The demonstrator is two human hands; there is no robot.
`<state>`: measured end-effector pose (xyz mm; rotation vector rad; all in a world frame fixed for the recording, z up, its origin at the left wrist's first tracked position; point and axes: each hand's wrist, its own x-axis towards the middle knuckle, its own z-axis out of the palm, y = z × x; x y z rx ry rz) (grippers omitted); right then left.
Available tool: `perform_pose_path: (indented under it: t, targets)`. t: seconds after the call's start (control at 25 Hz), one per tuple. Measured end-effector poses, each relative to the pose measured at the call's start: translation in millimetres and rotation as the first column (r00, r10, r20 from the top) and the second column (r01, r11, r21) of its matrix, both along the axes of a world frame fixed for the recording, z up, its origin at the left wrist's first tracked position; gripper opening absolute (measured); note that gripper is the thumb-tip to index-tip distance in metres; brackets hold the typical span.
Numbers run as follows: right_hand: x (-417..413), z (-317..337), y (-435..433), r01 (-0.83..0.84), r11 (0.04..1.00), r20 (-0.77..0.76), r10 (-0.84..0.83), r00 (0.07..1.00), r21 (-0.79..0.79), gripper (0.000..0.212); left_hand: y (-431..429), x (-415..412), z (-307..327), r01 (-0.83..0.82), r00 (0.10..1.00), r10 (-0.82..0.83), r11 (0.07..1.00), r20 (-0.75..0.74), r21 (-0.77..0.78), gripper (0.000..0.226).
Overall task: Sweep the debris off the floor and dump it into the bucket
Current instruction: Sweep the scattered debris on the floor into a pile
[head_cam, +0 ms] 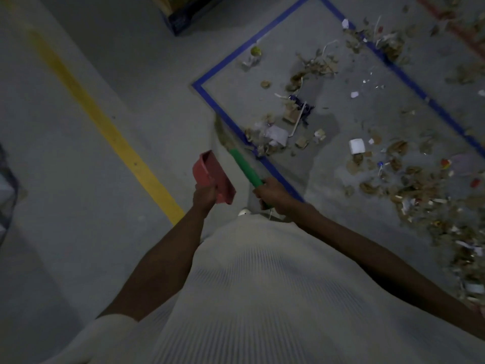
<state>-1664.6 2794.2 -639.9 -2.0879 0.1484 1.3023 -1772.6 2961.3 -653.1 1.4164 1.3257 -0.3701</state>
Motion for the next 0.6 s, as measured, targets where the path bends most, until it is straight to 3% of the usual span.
perform_pose_path:
  t: [0.16, 0.36, 0.44, 0.6]
  targets:
    - [-7.7, -16.1, 13.7, -0.256, 0.965, -0.068, 0.252, 0.965, -0.056, 0.027, -10.4, -21.0, -9.8, 0.073, 0.991, -0.067, 0.996, -0.115, 0.051, 0.061]
    - [9.3, -29.7, 9.8, -0.508, 0.835, -0.005, 0.519, 0.855, -0.214, 0.033, -4.5, -22.5, -20.4, -0.027, 0.979, 0.03, 0.999, -0.201, 0.017, 0.04]
    - [33.8, -40.6, 1.5, -0.459, 0.861, -0.016, 0.467, 0.884, -0.22, 0.037, 6.8, -14.9, -23.1, -0.022, 0.976, 0.015, 0.999, -0.217, -0.03, 0.033]
    - [99.6, -56.1, -18.0, -0.032, 0.962, 0.02, 0.039, 0.999, -0.271, 0.043, 20.0, 26.3, -20.7, 0.123, 0.96, -0.127, 0.992, -0.251, -0.034, 0.029]
